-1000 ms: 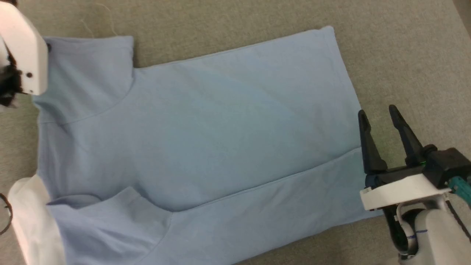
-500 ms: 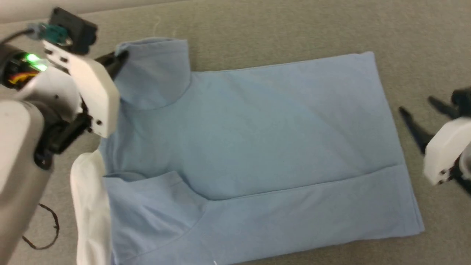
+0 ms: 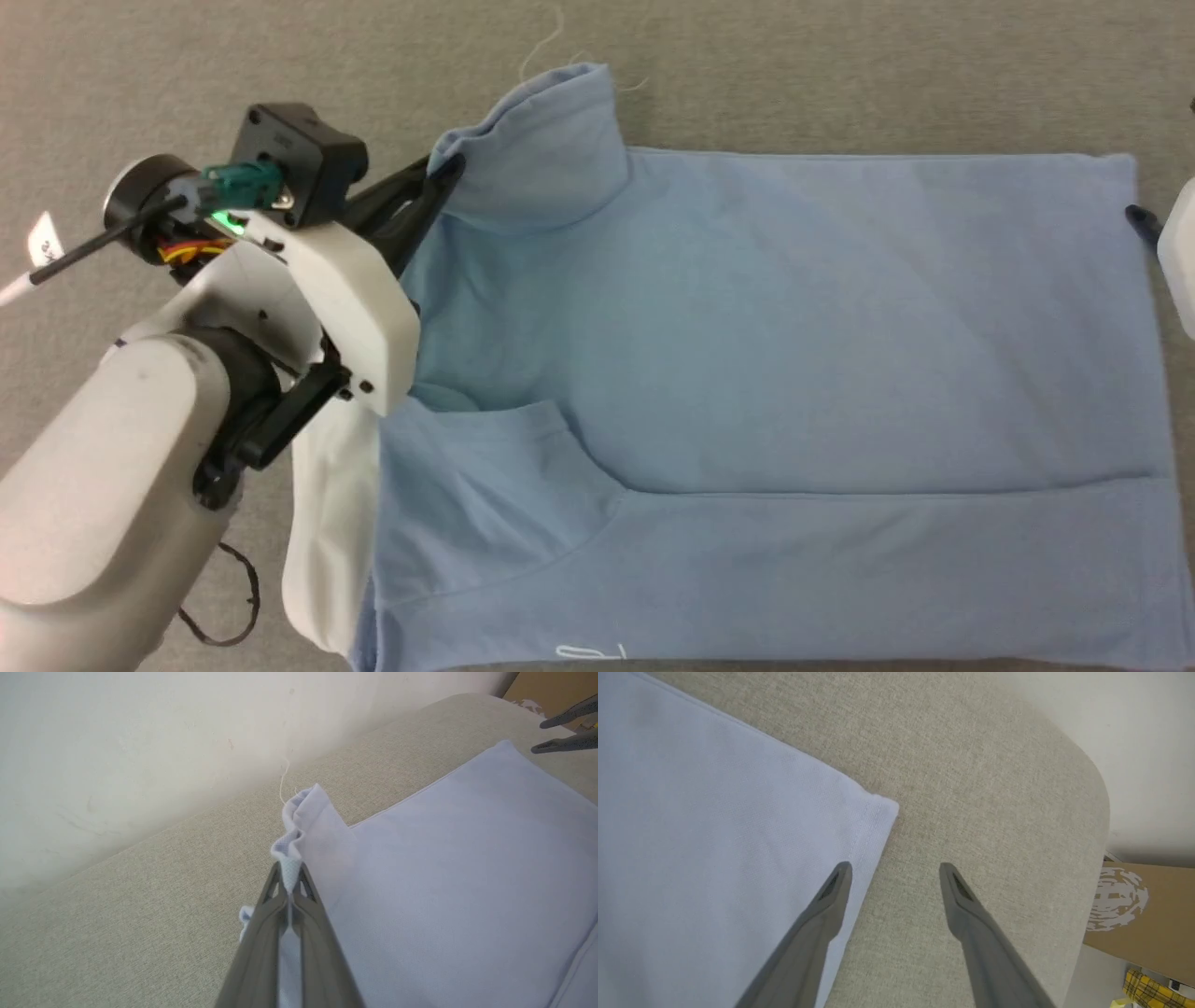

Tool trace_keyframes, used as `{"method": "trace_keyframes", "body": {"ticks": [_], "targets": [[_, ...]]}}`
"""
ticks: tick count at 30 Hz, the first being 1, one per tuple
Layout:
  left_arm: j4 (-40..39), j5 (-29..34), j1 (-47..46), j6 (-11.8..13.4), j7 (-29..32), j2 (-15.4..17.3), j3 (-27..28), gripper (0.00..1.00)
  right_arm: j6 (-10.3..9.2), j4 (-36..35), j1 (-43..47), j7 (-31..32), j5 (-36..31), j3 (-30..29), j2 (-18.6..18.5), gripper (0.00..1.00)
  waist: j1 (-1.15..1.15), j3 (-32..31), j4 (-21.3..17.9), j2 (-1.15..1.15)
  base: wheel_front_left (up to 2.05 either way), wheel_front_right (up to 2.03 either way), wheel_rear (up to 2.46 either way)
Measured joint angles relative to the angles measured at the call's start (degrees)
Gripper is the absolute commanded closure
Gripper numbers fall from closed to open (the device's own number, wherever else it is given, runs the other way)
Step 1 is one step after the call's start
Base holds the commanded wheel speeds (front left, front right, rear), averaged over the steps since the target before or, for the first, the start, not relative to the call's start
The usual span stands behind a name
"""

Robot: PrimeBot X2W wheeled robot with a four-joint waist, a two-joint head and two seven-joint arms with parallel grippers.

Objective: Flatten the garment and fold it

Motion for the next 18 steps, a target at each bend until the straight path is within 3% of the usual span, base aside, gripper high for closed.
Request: {"method": "trace_keyframes", "body": {"ticks": [11,12,13,14,18], "targets": [[-0.7,1.98,-0.06,-0.55,-1.47,-1.96,-3.04,1.0,-0.02,11.1,-9.0,-2.33,1.25,9.54,-2.02,0.0,0.0,3.8,4.74,0.0,0.0,0.0,0.0],[-0.69,1.99,-0.06,-0.54,-1.54,-2.02,-3.21,1.0,-0.03,11.82,-9.42,-2.33,2.0,10.05,-2.15,0.16,0.0,4.02,4.97,0.0,0.0,0.0,0.0],[-0.65,2.01,-0.05,-0.54,-1.55,-2.13,-3.32,1.0,-0.1,12.28,-9.73,-2.3,2.8,10.78,-2.38,0.79,0.0,4.2,5.17,0.0,0.0,0.0,0.0],[-0.58,2.08,-0.05,-0.54,-1.6,-2.23,-3.42,1.0,-0.1,12.46,-10.1,-2.42,3.33,11.62,-2.72,1.0,-0.01,4.32,5.33,0.0,0.0,0.0,0.0],[0.13,2.36,-0.02,-0.46,-2.23,-2.48,-3.5,1.0,-0.03,13.71,-10.63,-5.38,5.13,13.97,-2.41,1.0,0.0,3.99,5.35,0.0,0.0,0.0,0.0]]}}
